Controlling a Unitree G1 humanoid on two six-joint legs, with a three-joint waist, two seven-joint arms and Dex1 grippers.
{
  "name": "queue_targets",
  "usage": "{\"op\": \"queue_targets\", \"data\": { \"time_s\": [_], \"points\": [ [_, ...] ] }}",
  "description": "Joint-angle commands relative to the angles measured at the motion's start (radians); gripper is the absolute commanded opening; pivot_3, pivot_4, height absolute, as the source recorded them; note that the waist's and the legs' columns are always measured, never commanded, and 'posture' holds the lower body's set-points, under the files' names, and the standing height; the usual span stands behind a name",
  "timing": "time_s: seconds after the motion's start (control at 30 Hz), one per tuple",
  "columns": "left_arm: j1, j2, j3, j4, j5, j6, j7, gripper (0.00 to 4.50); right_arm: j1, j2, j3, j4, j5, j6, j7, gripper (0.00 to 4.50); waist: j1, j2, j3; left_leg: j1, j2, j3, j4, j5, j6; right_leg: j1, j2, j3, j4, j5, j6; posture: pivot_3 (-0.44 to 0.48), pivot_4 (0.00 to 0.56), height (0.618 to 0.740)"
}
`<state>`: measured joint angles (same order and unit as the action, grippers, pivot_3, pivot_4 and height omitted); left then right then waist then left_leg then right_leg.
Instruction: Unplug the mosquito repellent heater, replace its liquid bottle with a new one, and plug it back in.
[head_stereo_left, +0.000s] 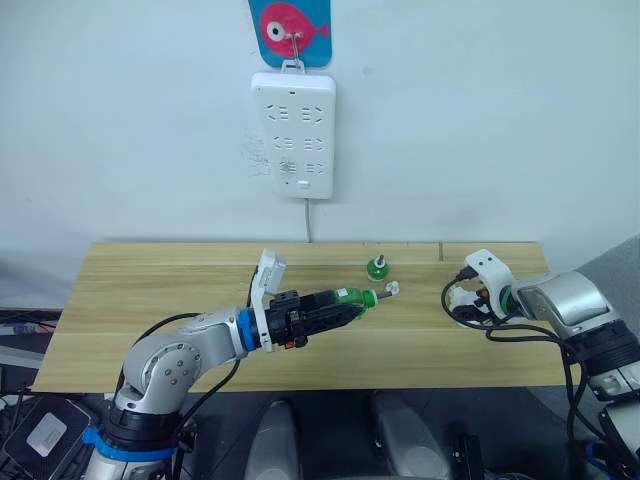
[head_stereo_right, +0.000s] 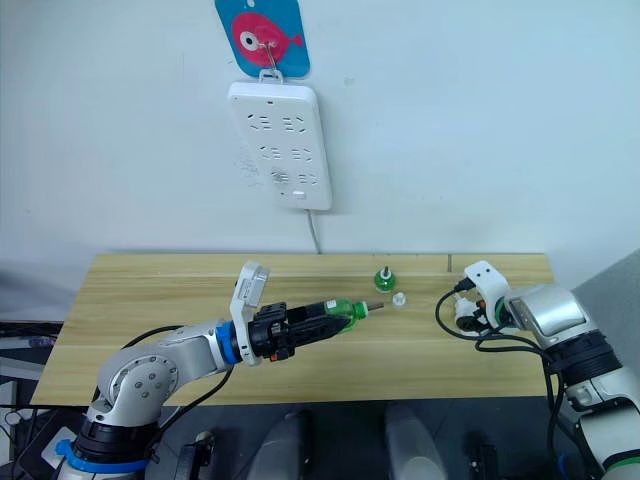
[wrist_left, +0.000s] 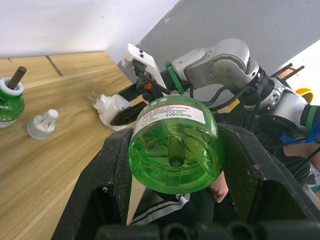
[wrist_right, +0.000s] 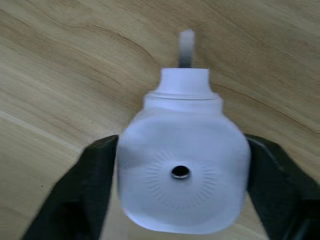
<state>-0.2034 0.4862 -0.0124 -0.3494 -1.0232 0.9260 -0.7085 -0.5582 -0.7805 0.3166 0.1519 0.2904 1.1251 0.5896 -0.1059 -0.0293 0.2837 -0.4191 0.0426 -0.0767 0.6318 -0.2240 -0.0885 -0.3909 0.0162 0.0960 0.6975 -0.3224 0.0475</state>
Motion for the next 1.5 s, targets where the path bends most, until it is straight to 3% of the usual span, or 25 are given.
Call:
{"op": "queue_targets", "data": {
  "time_s": [0.03, 0.2, 0.3, 0.4, 0.47, 0.63, 0.83, 1.03, 1.5],
  "points": [
    [-0.009, 0.003, 0.001, -0.025, 0.005, -0.013, -0.024, 2.3, 0.027, -0.023, -0.032, -0.054, -0.014, -0.002, 0.021, 2.96, 0.0, 0.0, 0.0, 0.0, 0.0, 0.0, 0.0, 0.0, 0.0, 0.0, 0.0, 0.0, 0.0, 0.0, 0.0, -0.147, 0.267, 0.729],
    [-0.038, 0.027, 0.017, -0.004, -0.005, 0.006, -0.056, 2.3, 0.088, -0.089, -0.131, -0.214, 0.041, -0.039, 0.1, 2.96, 0.001, 0.001, 0.0, 0.0, -0.001, 0.0, 0.0, 0.0, 0.0, 0.0, 0.0, 0.0, 0.0, 0.0, 0.0, -0.16, 0.263, 0.729],
    [-0.052, 0.068, 0.036, 0.007, -0.03, 0.032, -0.103, 2.3, 0.101, -0.102, -0.256, -0.318, 0.138, -0.018, 0.168, 2.96, -0.004, 0.001, 0.0, 0.0, 0.0, 0.0, 0.0, 0.0, 0.0, 0.0, 0.0, 0.0, 0.0, 0.0, 0.0, -0.171, 0.259, 0.729],
    [-0.07, 0.119, 0.063, 0.03, -0.069, 0.076, -0.156, 2.3, 0.11, -0.09, -0.425, -0.423, 0.3, 0.038, 0.246, 2.96, -0.007, 0.001, 0.0, 0.001, 0.0, 0.0, -0.001, 0.0, 0.0, 0.001, 0.0, -0.001, 0.0, 0.0, 0.0, -0.183, 0.253, 0.729],
    [-0.092, 0.139, 0.081, 0.058, -0.094, 0.101, -0.176, 2.3, 0.115, -0.021, -0.567, -0.457, 0.445, 0.072, 0.268, 2.96, -0.006, 0.001, 0.0, 0.001, 0.001, -0.001, -0.001, 0.0, 0.0, 0.001, 0.001, -0.001, 0.0, 0.0, 0.0, -0.187, 0.249, 0.729],
    [-0.16, 0.162, 0.11, 0.093, -0.158, 0.157, -0.224, 2.3, 0.116, 0.025, -0.692, -0.542, 0.698, 0.189, 0.283, 2.96, -0.004, 0.001, 0.0, 0.0, 0.0, -0.001, -0.001, 0.0, 0.0, 0.001, 0.0, -0.002, -0.001, 0.0, 0.0, -0.197, 0.242, 0.729],
    [-0.244, 0.133, 0.166, 0.152, -0.289, 0.233, -0.177, 2.3, 0.06, 0.087, -0.734, -0.533, 0.985, 0.294, 0.164, 2.96, -0.008, 0.001, 0.0, 0.0, 0.0, -0.001, -0.001, 0.0, 0.0, 0.001, 0.0, -0.002, 0.0, 0.0, 0.0, -0.195, 0.24, 0.729],
    [-0.27, 0.126, 0.178, 0.146, -0.358, 0.273, -0.137, 2.3, 0.072, 0.103, -0.708, -0.513, 1.147, 0.267, 0.019, 2.96, -0.009, 0.001, 0.0, 0.0, 0.0, -0.001, -0.001, 0.0, 0.0, 0.001, 0.0, -0.002, 0.0, 0.0, 0.0, -0.182, 0.234, 0.729],
    [-0.235, 0.105, 0.153, 0.096, -0.359, 0.274, -0.105, 2.3, 0.095, 0.052, -0.612, -0.502, 1.339, 0.167, -0.115, 2.96, -0.007, 0.001, 0.0, 0.0, 0.0, -0.001, -0.001, 0.0, 0.0, 0.001, 0.0, -0.002, 0.0, 0.0, 0.0, -0.168, 0.232, 0.729]
  ]
}}
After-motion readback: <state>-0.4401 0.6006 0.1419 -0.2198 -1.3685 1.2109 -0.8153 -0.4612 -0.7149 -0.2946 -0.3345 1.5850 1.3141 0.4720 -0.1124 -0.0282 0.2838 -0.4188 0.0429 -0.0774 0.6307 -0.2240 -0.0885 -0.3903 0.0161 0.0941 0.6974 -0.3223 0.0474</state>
